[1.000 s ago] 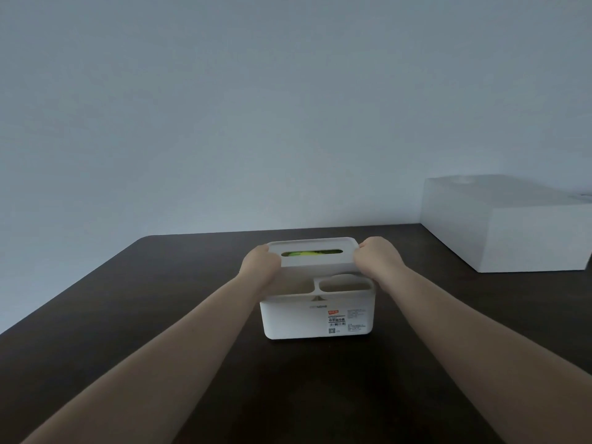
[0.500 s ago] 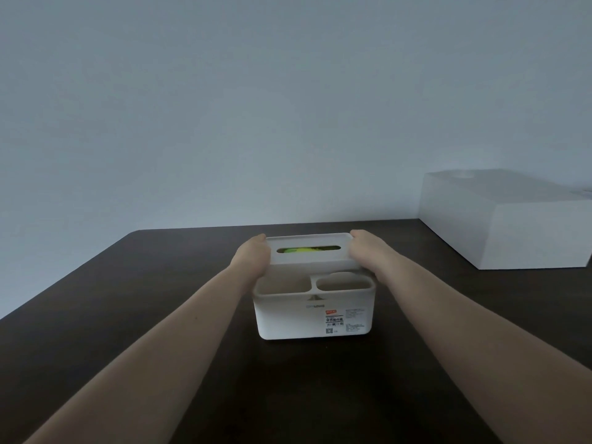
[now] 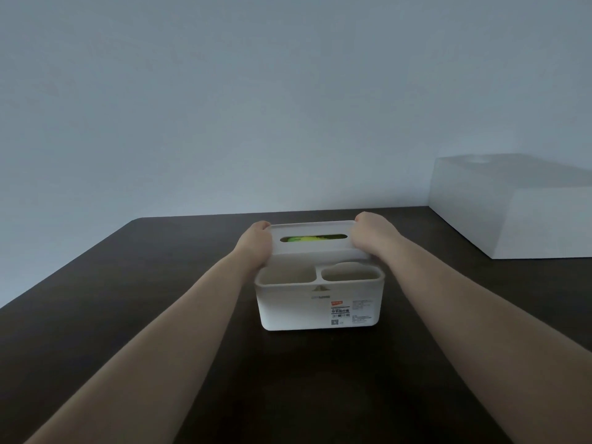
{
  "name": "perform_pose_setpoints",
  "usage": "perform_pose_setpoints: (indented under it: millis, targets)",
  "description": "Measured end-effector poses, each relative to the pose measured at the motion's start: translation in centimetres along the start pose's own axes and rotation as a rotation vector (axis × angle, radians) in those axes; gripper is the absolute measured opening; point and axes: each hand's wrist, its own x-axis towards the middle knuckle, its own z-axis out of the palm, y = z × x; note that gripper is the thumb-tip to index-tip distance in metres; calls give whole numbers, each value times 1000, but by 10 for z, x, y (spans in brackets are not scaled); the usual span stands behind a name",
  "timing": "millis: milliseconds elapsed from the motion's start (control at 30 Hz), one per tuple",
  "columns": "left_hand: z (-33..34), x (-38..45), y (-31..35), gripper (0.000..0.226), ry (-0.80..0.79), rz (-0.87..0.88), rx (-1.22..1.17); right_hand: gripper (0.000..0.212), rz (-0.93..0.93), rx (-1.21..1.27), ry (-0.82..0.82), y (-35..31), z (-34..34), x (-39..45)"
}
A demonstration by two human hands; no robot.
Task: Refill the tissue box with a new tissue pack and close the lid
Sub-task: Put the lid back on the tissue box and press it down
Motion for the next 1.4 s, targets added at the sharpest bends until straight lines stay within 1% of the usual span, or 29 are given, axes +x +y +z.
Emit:
perform_pose_setpoints:
  millis: [67, 100, 167, 267, 400, 500, 633, 800, 1067, 1167, 1267, 1300, 1333, 1400]
  targets:
    - [1, -4, 0, 41, 12, 15, 12, 23, 6, 32, 44, 0, 1, -3]
    - [1, -8, 0, 43, 24, 14, 25, 24, 18, 61, 34, 0, 2, -4]
    - [2, -15, 0, 48, 54, -2, 65, 35, 24, 119, 3, 0, 4, -9]
    - [3, -26, -4, 45, 73, -3, 138, 47, 24, 189, 7, 5, 9, -17]
    - [4, -34, -7, 48, 111, -33, 271, 47, -7, 216, 37, 12, 14, -27]
    - [4, -32, -6, 46, 142, -43, 310, 47, -8, 229, 54, 13, 15, -29]
    - [6, -32, -9, 41, 166, -55, 308, 49, -17, 218, 66, 13, 18, -29]
    - [8, -35, -11, 42, 173, -35, 279, 50, -10, 208, 95, 15, 22, -31]
    - [6, -40, -8, 44, 160, -20, 249, 50, 2, 207, 90, 15, 21, -36]
    - [3, -46, -5, 53, 104, -54, 230, 51, -18, 255, 53, 19, 19, -41]
    - [-6, -61, -6, 71, -41, -177, 113, 53, -24, 311, -32, 26, 11, -56]
    - [-10, -70, -7, 71, -110, -215, 78, 56, 13, 345, -89, 29, 7, -62]
    - [-14, -75, -9, 68, -173, -217, 98, 59, 66, 386, -165, 32, 4, -69]
    - [-21, -82, -15, 54, -286, -209, 199, 56, 138, 404, -323, 38, -4, -82]
